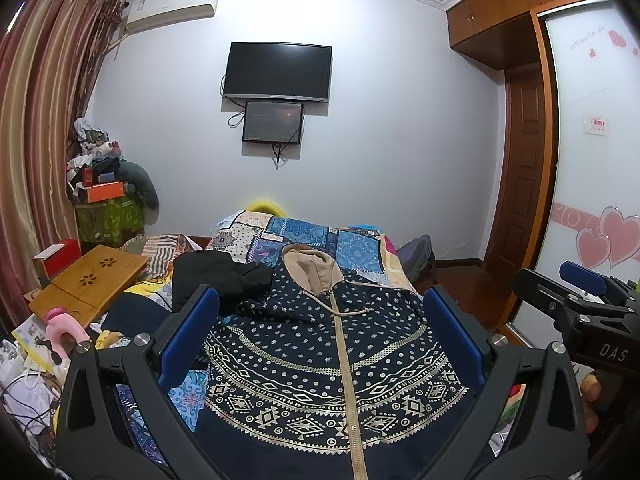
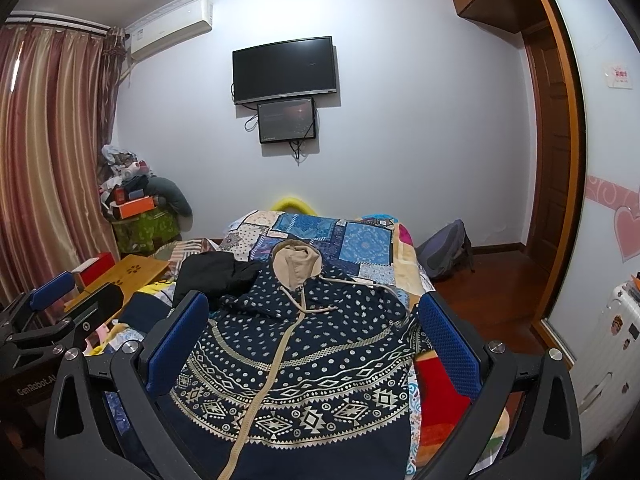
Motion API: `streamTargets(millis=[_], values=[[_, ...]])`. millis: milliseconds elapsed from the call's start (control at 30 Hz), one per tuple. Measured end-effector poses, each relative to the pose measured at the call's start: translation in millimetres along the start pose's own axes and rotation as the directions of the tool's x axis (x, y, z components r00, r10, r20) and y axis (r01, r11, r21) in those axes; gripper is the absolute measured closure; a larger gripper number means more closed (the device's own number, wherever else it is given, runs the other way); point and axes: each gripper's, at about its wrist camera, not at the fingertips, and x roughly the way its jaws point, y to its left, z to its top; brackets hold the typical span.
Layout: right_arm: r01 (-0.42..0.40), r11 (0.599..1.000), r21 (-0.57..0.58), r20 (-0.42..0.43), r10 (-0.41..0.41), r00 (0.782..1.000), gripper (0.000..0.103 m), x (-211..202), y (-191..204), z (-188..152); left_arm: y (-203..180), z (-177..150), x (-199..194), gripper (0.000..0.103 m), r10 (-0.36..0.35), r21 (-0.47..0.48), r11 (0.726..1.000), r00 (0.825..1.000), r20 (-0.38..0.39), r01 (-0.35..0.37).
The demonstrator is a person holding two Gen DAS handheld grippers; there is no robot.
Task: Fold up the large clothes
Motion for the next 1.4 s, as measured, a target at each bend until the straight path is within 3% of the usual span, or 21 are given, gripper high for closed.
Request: streamTargets(millis=[1400], values=[[0.016, 1.0, -0.024, -0.033, -0.017, 0.999, 0.0, 18, 3, -2, 24, -3, 16, 0.0, 0.024, -0.041, 0.999, 0.999, -0.028, -0.025]])
